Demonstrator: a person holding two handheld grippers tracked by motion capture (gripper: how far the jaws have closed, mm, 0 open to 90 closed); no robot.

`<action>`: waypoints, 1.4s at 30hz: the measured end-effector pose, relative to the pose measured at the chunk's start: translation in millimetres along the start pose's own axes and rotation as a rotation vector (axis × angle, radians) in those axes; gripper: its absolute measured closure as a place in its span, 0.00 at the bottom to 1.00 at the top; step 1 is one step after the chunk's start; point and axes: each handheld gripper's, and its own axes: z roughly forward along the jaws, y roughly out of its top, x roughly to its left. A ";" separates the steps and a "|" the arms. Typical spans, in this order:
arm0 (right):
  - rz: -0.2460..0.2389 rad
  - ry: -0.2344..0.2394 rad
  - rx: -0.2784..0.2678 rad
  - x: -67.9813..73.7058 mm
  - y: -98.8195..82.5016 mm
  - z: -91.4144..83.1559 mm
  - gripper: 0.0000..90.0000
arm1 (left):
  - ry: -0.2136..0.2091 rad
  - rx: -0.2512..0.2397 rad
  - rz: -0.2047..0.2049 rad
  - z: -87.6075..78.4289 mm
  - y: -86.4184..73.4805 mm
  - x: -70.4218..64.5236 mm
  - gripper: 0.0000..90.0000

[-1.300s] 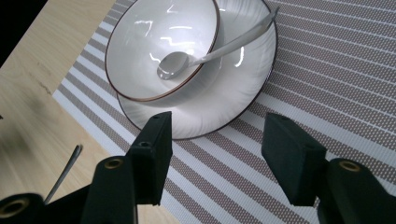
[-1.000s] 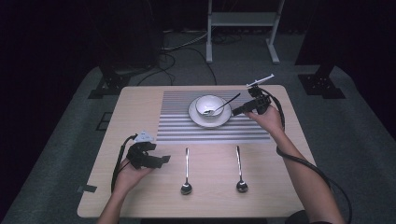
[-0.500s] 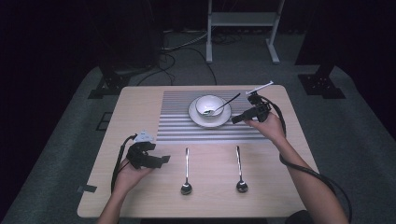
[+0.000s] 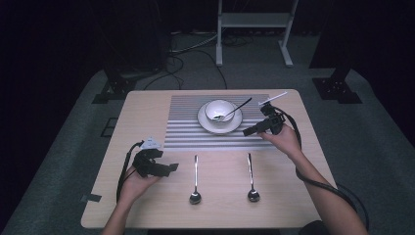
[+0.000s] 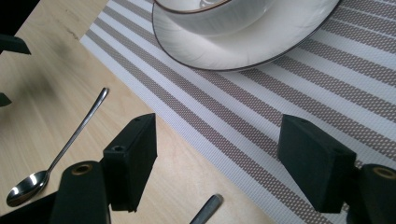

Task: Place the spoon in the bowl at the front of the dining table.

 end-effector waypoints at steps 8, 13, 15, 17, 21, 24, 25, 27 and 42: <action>-0.008 0.018 0.002 4.2 -8.4 2.8 0.30 | 0.006 0.001 -0.002 -0.5 0.1 0.7 0.11; -0.010 0.029 -0.002 5.4 -13.7 3.8 0.29 | 0.008 0.002 -0.005 -0.4 -0.1 0.9 0.11; -0.011 0.033 -0.004 5.4 -15.7 3.8 0.30 | 0.009 0.003 -0.006 -0.2 -0.2 0.9 0.11; -0.011 0.037 -0.006 5.4 -18.1 3.5 0.29 | 0.010 0.003 -0.005 -0.3 -0.1 0.9 0.11; -0.007 0.046 -0.012 4.7 -23.1 3.5 0.29 | 0.011 0.003 -0.004 -0.5 -0.1 1.0 0.10; -0.005 0.050 -0.012 4.7 -26.8 3.7 0.29 | 0.012 0.004 -0.004 -0.5 -0.3 1.1 0.10; -0.004 0.053 -0.016 4.7 -28.1 3.6 0.29 | 0.012 0.004 -0.004 -0.5 -0.3 1.2 0.10; -0.005 0.061 -0.019 5.2 -30.9 2.9 0.29 | 0.013 0.005 -0.005 -0.5 -0.4 1.3 0.10; -0.002 0.094 -0.030 5.3 -51.6 3.9 0.29 | 0.019 0.002 -0.002 -0.5 -0.5 1.4 0.10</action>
